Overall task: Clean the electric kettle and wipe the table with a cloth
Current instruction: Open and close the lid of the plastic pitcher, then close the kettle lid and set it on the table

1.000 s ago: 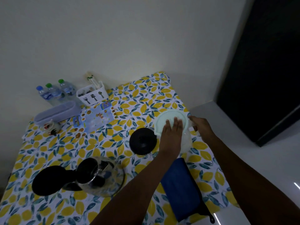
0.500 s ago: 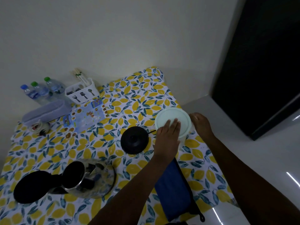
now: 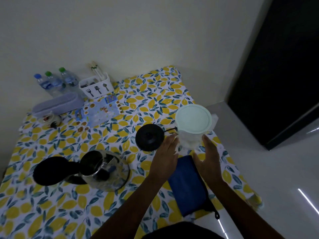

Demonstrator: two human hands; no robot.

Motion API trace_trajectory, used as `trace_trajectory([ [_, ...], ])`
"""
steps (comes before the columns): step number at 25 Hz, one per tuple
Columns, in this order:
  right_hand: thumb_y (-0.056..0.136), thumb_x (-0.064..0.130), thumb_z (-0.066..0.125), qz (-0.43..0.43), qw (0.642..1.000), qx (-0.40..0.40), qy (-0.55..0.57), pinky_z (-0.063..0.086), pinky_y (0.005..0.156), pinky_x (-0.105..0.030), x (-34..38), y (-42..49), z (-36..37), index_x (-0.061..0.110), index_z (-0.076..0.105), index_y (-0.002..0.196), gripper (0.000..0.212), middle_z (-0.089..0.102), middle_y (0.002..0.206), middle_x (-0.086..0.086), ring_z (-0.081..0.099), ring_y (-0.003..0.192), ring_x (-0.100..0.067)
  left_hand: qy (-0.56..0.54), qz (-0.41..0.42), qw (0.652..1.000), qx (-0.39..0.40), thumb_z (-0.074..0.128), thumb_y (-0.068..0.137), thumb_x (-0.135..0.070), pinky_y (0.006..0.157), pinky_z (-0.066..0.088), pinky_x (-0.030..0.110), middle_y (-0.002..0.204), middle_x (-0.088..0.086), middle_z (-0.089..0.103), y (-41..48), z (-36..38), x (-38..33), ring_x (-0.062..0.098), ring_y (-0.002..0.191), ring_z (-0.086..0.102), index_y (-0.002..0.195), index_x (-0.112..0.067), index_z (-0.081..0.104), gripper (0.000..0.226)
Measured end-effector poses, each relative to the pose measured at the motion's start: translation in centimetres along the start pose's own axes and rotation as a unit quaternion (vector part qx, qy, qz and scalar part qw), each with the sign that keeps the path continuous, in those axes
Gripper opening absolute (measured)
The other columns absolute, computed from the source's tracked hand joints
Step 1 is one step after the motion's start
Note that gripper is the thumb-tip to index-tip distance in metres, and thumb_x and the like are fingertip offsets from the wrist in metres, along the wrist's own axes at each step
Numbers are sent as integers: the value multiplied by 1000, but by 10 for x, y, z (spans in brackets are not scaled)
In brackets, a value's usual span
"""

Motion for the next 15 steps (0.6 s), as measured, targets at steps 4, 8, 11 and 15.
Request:
trace_trajectory([
  [4,86,26,69,-68,992,93,-49,35,113,-40,36,-35,37,17,30,147,73,40,151,-6,35,139,-20,-9,-65,998,-22,48,100,-24,119,27,34,157,-5,30,-60,-29,35,11,146,21,147,-22,32,50],
  [8,82,35,73,-110,977,170,-67,31,114,-41,83,-61,85,13,28,148,83,34,154,-9,30,142,-24,-2,-97,992,-81,52,97,-20,116,31,35,149,3,45,-110,-71,67,20,140,36,140,-17,45,43],
  [11,78,40,75,-170,959,220,-63,32,114,-43,124,-77,125,12,24,148,91,30,156,-10,29,143,-26,15,-109,986,-123,49,98,-20,119,28,34,146,4,47,-145,-108,98,19,139,37,138,-16,46,41],
  [15,72,32,82,-205,947,244,-45,32,115,-45,169,-90,167,6,23,148,99,27,156,-15,27,144,-29,52,-138,975,-168,51,98,-21,115,36,44,145,6,48,-184,-156,133,24,139,37,136,-16,48,38],
])
Point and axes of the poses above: each hand's wrist, its own y-axis towards the middle knuckle, its own z-axis out of the palm, x = y × z, the point moved 2 cm from there along y, towards the middle knuckle
